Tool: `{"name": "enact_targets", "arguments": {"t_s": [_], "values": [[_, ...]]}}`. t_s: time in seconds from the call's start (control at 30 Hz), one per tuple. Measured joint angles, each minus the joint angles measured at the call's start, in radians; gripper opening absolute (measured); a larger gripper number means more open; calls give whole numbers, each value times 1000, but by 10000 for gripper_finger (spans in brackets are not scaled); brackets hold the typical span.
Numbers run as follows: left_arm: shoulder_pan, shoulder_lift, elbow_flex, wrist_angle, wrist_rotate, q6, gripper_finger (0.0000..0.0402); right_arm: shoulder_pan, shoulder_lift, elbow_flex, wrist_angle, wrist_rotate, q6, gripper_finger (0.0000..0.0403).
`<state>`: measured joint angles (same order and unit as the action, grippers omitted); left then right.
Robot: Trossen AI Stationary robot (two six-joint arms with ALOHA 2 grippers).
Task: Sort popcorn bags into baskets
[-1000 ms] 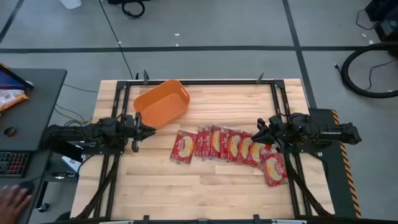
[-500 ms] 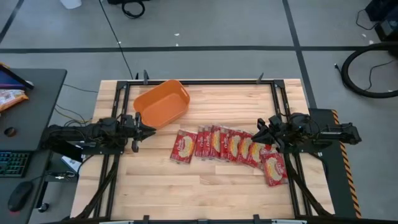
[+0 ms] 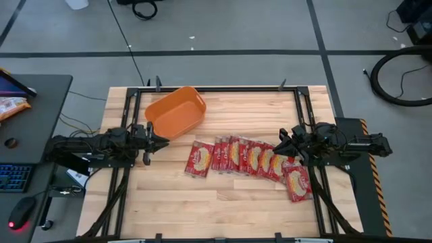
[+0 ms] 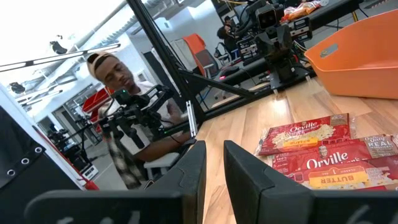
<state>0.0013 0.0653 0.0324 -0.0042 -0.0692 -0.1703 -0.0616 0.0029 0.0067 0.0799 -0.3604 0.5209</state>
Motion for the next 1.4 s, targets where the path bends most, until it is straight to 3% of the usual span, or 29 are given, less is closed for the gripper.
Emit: {"name": "enact_targets", "arguments": {"t_s": [0.77,1.27,1.4], "values": [[0,0,0,0,0,-2,66,0,0,0,0,0,0,61],[0,0,0,178,-12,-236,66,0,0,0,0,0,0,61],[-1,35,2,230,141,-269,66,0,0,0,0,0,0,61]]}}
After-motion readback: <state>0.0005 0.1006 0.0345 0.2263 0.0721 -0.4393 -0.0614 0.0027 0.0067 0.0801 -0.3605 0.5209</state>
